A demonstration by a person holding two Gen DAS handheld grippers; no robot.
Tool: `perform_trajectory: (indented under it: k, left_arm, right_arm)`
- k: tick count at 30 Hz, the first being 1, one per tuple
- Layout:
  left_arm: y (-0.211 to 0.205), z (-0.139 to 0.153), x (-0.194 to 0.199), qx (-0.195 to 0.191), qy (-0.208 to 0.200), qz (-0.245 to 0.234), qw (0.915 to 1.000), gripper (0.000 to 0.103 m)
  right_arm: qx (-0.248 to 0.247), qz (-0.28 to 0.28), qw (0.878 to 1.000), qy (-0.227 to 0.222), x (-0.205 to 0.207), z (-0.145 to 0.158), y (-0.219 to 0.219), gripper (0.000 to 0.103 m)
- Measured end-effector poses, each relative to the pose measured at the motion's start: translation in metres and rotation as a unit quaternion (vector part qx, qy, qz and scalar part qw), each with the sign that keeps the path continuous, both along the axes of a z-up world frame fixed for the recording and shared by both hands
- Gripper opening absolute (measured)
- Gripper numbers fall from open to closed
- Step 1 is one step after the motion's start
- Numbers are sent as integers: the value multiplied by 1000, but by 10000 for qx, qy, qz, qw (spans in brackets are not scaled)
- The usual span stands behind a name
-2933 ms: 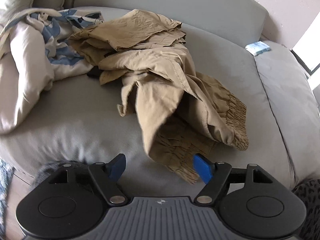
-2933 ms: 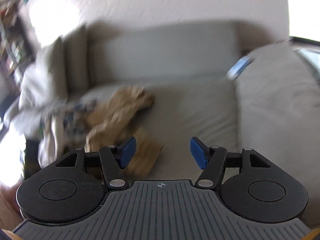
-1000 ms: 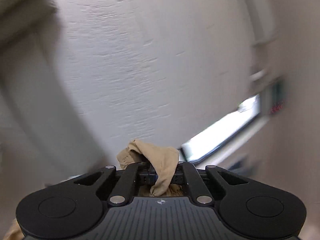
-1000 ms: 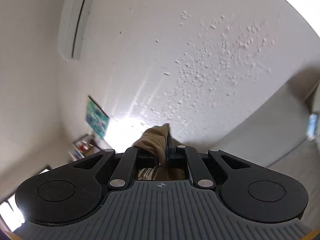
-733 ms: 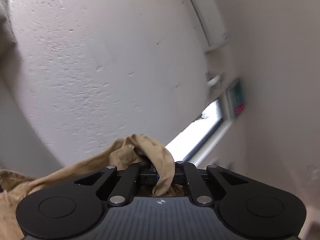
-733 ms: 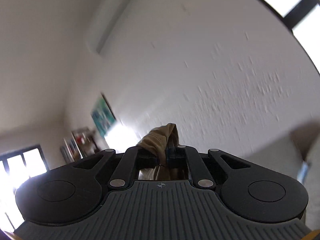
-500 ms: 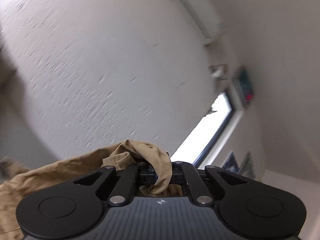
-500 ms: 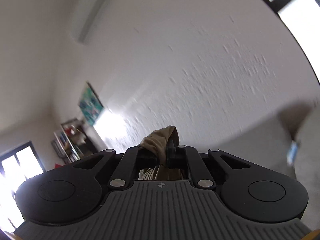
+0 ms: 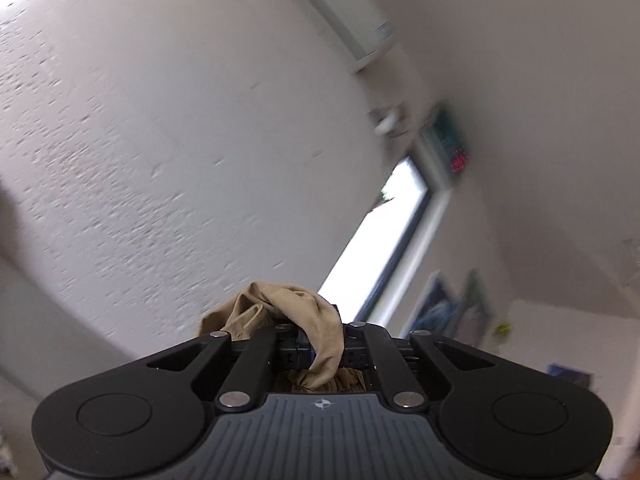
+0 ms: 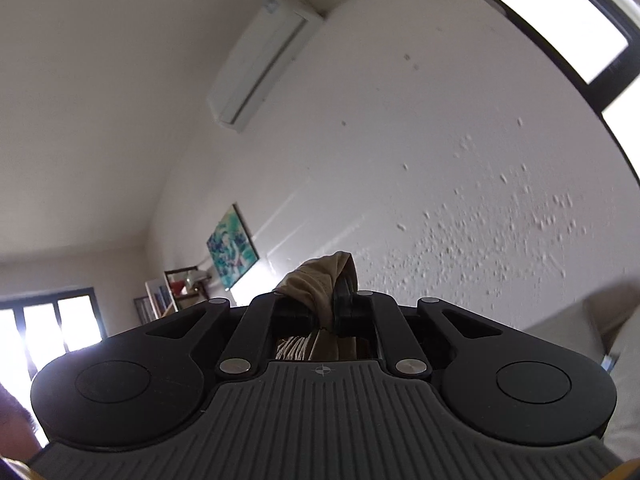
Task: Fold clothes
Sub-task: 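Lift the khaki garment high with both grippers to shake it out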
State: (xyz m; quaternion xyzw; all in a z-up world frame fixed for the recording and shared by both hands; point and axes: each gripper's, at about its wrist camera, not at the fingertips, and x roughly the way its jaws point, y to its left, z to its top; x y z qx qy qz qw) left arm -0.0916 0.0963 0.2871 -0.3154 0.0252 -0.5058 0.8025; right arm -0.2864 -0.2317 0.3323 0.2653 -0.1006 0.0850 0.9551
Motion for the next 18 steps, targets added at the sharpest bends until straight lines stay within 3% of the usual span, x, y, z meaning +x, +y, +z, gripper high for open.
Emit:
perform_trajectory:
  k: [2, 4, 5, 8, 10, 12, 14, 15, 17, 18]
  left_arm:
    - [-13, -5, 23, 80, 243, 169, 9995, 3]
    - [-25, -3, 35, 166, 185, 159, 9996, 3]
    - [-30, 0, 30, 249, -3, 217, 9995, 3]
    - [-33, 10, 10, 225, -844, 681, 9938, 3]
    - [-21, 21, 0, -109, -1192, 1028, 9875, 3]
    - [-7, 27, 4, -392, -1081, 1184, 9863, 3]
    - [-7, 22, 18, -192, -578, 857, 9945, 4]
    - [-12, 17, 25, 106, -340, 945, 9949, 4]
    - [-20, 5, 38, 617, 174, 998, 9929, 3]
    - [-21, -4, 50, 746, 594, 776, 9924, 3]
  right_arm:
    - [140, -46, 9939, 1090, 66, -32, -7, 10]
    - [683, 397, 9643, 2529, 129, -82, -14, 9]
    - [952, 661, 9515, 2850, 148, -107, -11, 9]
    - [1206, 1154, 9654, 2002, 162, -115, 2, 9]
    - [1368, 1413, 9784, 636, 152, -98, 3, 9]
    - [1511, 1210, 9788, -669, 129, -75, -6, 9]
    - [1931, 931, 9684, -1277, 116, -74, -12, 10]
    - [2117, 830, 9699, -866, 121, -81, -11, 10]
    - [2413, 649, 9666, 562, 139, -97, -5, 11]
    - [2598, 788, 9512, 1466, 151, -111, -4, 10]
